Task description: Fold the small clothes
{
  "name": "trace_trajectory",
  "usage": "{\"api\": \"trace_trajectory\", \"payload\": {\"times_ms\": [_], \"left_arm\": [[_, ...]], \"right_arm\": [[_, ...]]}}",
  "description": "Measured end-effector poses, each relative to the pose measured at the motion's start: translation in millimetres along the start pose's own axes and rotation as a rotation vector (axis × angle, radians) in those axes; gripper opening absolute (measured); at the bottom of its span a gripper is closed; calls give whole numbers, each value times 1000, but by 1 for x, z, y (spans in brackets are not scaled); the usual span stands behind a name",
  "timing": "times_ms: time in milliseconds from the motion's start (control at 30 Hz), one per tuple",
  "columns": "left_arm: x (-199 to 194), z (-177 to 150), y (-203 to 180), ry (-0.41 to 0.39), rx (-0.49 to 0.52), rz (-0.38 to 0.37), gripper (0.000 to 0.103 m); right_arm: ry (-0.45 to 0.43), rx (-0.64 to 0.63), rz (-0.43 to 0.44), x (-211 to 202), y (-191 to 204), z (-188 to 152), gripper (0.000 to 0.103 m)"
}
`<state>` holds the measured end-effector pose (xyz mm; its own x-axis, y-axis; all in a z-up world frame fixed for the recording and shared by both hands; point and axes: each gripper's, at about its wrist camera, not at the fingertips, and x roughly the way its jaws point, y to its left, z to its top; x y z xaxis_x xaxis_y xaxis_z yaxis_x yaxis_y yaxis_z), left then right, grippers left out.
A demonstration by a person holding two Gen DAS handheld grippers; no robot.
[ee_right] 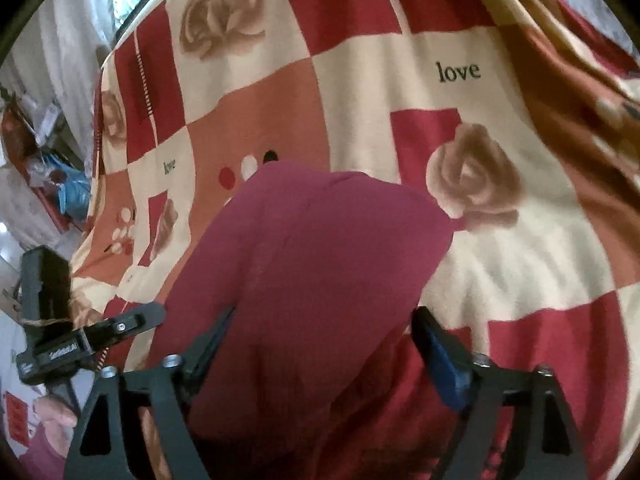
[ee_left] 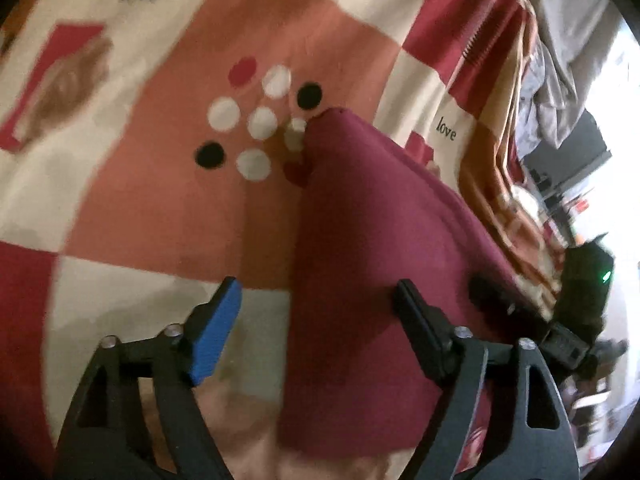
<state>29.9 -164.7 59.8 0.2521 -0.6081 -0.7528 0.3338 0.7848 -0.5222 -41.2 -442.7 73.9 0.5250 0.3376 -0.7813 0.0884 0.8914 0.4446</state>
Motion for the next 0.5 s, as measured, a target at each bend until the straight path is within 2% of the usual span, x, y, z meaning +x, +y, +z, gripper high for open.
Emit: {"api": "trace_trajectory", "payload": {"times_ms": [33,133,167,200,233,333,433,500], "left_arm": [[9,2,0,24,-15,-30,83],[32,3,-6,111,-24,-100,83],[39,2,-10,129,-21,-115,83],[39,2,-13,126,-9,-108,83],[36,1,-20,125,19,-99,78],[15,-1,-30,111,47,-115,65],[-25,-13,-36,105,38,-167,65],[-56,-26,-39,85,49,-148,65]], "right_arm": [[6,8,1,7,-4,1,95],[52,51,134,30,-11,4,95],[50,49,143,33,-10,4,92],[38,32,139,34,-7,5,77],[35,25,131,32,-4,7,69],[26,3,152,10,4,10,48],[33,-9,225,-17,20,11,47],[40,-41,283,-34,35,8,47]]}}
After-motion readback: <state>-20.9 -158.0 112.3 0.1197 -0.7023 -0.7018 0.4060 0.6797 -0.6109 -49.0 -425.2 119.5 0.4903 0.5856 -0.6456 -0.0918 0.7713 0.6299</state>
